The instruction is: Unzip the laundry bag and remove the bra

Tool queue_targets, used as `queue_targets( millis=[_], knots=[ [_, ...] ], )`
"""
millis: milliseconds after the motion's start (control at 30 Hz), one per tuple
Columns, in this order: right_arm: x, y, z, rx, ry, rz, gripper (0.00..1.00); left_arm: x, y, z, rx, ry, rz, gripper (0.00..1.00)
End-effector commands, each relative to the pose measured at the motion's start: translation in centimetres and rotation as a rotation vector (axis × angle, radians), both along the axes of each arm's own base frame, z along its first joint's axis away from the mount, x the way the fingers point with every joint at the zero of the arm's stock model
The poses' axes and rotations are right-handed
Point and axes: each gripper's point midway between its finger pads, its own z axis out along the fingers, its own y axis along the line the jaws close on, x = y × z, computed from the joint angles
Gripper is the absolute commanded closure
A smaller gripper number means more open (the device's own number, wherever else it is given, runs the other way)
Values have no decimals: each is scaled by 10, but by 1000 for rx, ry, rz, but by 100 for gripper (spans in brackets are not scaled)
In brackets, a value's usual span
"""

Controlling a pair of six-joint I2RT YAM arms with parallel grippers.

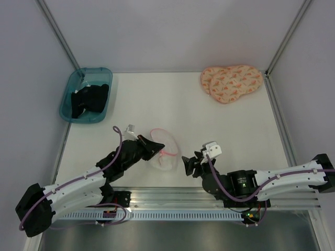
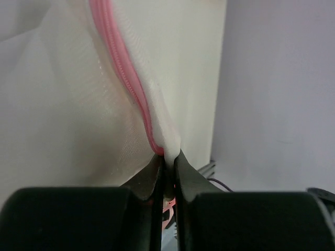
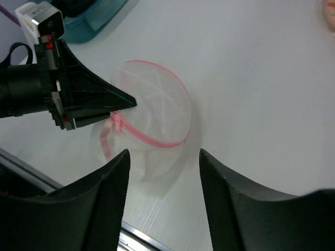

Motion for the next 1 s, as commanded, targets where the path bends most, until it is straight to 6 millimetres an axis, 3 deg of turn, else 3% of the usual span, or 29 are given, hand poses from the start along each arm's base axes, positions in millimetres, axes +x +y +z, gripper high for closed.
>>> queue_targets(
  millis=[0, 167, 200, 267, 300, 433, 667, 967],
  knots=[
    [-16, 43, 19, 122, 68, 109, 42, 6, 17, -20, 77, -2, 120, 98],
    [-24, 82, -6, 131, 201, 206, 48, 0, 13, -9, 63, -36, 139, 98],
    [-13, 85, -10, 161, 221, 201, 48, -1, 14, -7, 60, -41, 142, 98],
    [-16, 97, -17, 196, 274, 277, 48, -3, 16, -1, 41, -52, 150, 98],
    [-4, 96, -19, 232, 278, 260, 48, -3, 18, -2, 44, -51, 154, 98],
    [7, 103, -23, 282, 306, 305, 52, -6, 19, -1, 12, -38, 155, 98],
    [12, 123, -32, 334, 371, 383, 56, -9, 18, -1, -10, -26, 146, 98],
    [14, 122, -45, 319, 405, 367, 61, -10, 20, 10, -32, -46, 149, 98]
  ],
)
